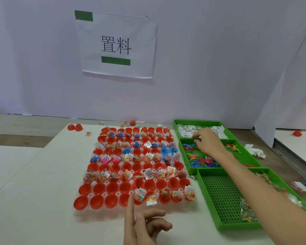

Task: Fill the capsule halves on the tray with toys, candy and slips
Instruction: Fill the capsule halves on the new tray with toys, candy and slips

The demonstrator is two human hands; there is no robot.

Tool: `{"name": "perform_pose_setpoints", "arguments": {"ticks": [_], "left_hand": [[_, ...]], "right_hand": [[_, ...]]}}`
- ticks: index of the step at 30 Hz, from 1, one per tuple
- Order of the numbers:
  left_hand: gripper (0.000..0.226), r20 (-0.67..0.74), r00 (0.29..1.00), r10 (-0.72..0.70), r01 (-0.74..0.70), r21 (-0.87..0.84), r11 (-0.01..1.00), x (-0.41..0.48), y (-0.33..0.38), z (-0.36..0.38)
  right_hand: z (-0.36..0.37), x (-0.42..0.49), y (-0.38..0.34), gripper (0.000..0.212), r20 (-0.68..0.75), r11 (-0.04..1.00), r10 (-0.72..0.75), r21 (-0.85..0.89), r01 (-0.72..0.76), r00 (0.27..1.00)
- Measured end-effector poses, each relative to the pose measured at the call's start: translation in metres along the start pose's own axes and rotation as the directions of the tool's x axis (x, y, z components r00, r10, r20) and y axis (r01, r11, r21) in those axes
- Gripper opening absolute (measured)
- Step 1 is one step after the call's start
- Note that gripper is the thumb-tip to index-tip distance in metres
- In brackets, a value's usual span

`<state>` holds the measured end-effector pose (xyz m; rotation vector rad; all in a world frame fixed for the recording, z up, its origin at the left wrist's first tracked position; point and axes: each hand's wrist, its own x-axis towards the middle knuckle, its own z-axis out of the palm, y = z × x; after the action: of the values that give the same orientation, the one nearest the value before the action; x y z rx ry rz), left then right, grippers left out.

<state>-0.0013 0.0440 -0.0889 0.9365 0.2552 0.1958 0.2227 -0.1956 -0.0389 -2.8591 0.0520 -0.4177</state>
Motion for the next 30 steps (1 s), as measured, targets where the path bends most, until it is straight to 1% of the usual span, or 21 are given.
{"name": "perform_pose_setpoints", "arguments": {"ticks": [2,6,7,9,10,12,14,17,19,22,23,25,28,30], "left_hand": [[0.044,0.007,1.000,0.002,-0.002,0.009,1.000,-0.001,0.001,0.001],[0.046,0.033,0.999,-0.003,0.002,0.020,1.000,-0.003,0.007,0.002],[0.046,0.044,0.999,0.000,-0.002,0.030,1.000,-0.004,0.008,0.002],[0.046,0.052,0.999,0.008,-0.010,0.041,0.999,-0.004,0.007,0.002],[0.046,0.048,0.999,0.012,-0.014,0.037,0.999,-0.004,0.008,0.002],[0.047,0.039,0.999,0.016,-0.016,0.022,1.000,-0.004,0.007,0.002],[0.047,0.036,0.999,0.015,-0.016,0.014,1.000,-0.002,0.005,0.001],[0.047,0.018,1.000,0.012,-0.013,0.020,1.000,-0.001,0.002,0.002],[0.046,0.017,1.000,0.017,-0.018,0.033,0.999,-0.001,0.000,0.002],[0.045,0.002,0.999,0.035,-0.035,0.030,0.999,0.000,-0.001,0.002],[0.045,-0.012,0.999,0.035,-0.034,0.023,0.999,0.000,-0.001,0.002],[0.043,-0.020,0.999,0.040,-0.040,0.023,0.999,0.001,-0.002,0.001],[0.039,-0.022,1.000,0.014,-0.013,0.035,0.999,0.001,-0.001,0.000],[0.038,-0.008,1.000,0.019,-0.019,0.040,0.999,0.000,0.000,0.000]], "right_hand": [[0.000,0.000,0.003,0.020,-0.045,0.998,0.008,0.065,-0.005,0.999],[-0.007,0.002,0.005,0.017,-0.106,0.985,0.063,0.165,-0.044,0.992],[-0.011,0.002,0.005,0.016,-0.129,0.976,0.082,0.213,-0.053,0.988],[-0.020,-0.003,0.004,0.014,-0.148,0.922,0.139,0.379,-0.073,0.979],[-0.025,-0.008,0.004,0.014,-0.134,0.880,0.149,0.469,-0.070,0.980],[-0.037,-0.024,0.003,0.016,-0.080,0.803,0.103,0.595,-0.035,0.992],[-0.046,-0.043,0.003,0.017,-0.061,0.764,0.058,0.645,-0.005,0.996],[-0.059,-0.071,0.010,0.021,-0.062,0.717,0.052,0.697,0.006,0.997],[-0.063,-0.087,0.018,0.020,-0.058,0.705,0.072,0.709,-0.010,0.996],[-0.063,-0.111,0.032,0.010,-0.059,0.694,0.136,0.718,-0.052,0.989],[-0.063,-0.118,0.036,0.012,-0.045,0.693,0.160,0.716,-0.080,0.986],[-0.067,-0.125,0.043,0.015,0.012,0.724,0.177,0.676,-0.138,0.984],[-0.079,-0.129,0.058,0.012,0.108,0.760,0.178,0.616,-0.206,0.978],[-0.084,-0.132,0.068,0.008,0.205,0.821,0.184,0.506,-0.265,0.961]]}}
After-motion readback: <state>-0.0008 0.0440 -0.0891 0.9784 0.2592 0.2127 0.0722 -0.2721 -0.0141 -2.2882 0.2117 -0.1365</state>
